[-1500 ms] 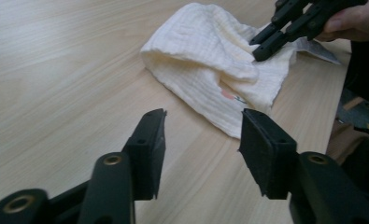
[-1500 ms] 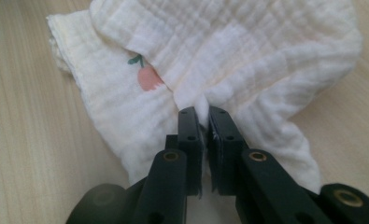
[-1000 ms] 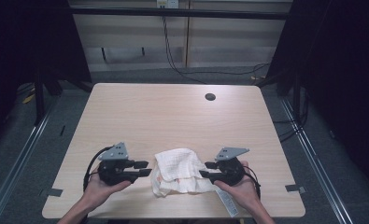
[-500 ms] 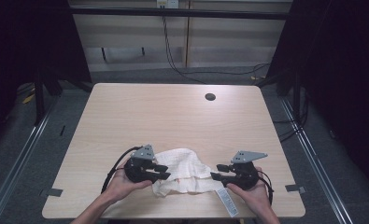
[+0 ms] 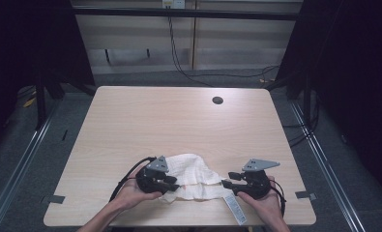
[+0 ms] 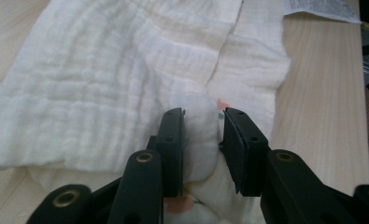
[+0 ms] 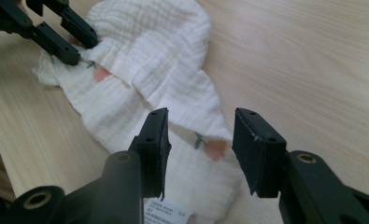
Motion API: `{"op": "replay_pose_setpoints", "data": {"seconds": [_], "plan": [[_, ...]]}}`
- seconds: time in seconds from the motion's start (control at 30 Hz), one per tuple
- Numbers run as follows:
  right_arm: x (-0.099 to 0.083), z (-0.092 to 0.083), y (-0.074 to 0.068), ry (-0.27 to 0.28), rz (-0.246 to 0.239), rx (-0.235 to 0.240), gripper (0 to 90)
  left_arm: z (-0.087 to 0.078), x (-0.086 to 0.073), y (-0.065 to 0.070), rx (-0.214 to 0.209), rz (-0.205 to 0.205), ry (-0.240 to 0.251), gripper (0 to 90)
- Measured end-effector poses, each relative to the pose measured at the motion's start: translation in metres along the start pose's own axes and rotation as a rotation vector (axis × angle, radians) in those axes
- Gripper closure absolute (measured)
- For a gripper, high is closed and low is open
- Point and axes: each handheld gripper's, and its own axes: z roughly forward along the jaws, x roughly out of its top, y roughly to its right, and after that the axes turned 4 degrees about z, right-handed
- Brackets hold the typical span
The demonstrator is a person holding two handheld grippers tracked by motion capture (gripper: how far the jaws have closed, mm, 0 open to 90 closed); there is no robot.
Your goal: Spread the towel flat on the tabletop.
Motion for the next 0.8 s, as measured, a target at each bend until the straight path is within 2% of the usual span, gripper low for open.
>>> {"op": "replay_pose_setpoints", "data": {"seconds": [0.2,0.27,0.3,0.33,0.37,0.4,0.43,0.47,0.57,0.6,0.63,0.7,0.73,0.8], "plan": [[0.000,-0.002,0.001,0.002,0.007,0.008,56.3,0.004,-0.002,0.001,0.015,0.013,-0.007,66.6],[0.000,-0.002,0.000,0.001,0.008,0.014,57.0,0.004,-0.001,0.002,0.044,0.026,-0.018,75.2],[0.000,-0.002,0.000,0.001,0.008,0.014,57.0,0.003,-0.001,0.001,0.045,0.031,-0.029,75.2],[0.000,-0.002,0.000,-0.001,0.005,0.015,57.5,0.004,-0.001,-0.001,0.031,-0.007,-0.001,79.5],[0.000,-0.002,0.000,-0.002,-0.004,0.013,57.6,0.002,-0.001,-0.003,0.014,-0.024,0.000,82.5],[0.000,-0.002,0.000,-0.005,-0.004,0.016,57.7,0.001,-0.001,-0.005,0.001,-0.045,0.020,83.9],[0.000,-0.001,0.000,-0.006,-0.006,0.018,57.7,-0.004,0.000,-0.008,-0.032,-0.087,0.058,83.9],[0.000,-0.001,0.000,-0.007,-0.006,0.018,57.6,-0.008,0.000,-0.009,-0.037,-0.097,0.078,84.1],[-0.001,0.000,0.000,-0.010,-0.007,0.020,57.5,-0.014,0.002,-0.011,-0.036,-0.105,0.098,84.9],[-0.001,-0.001,-0.001,0.007,-0.013,0.025,57.6,-0.020,0.003,-0.013,-0.046,-0.123,0.134,84.8],[-0.001,-0.001,-0.001,0.010,-0.014,0.029,57.6,-0.020,0.003,-0.013,-0.046,-0.123,0.134,84.8],[0.000,-0.002,-0.001,0.009,-0.014,0.025,57.6,-0.026,0.003,-0.014,-0.023,-0.121,0.148,85.2],[-0.001,-0.002,-0.001,0.008,-0.012,0.027,57.2,-0.031,0.003,-0.016,-0.022,-0.139,0.171,86.5],[-0.001,-0.002,-0.001,0.008,-0.011,0.026,56.9,-0.034,0.003,-0.016,-0.018,-0.142,0.178,86.9]]}}
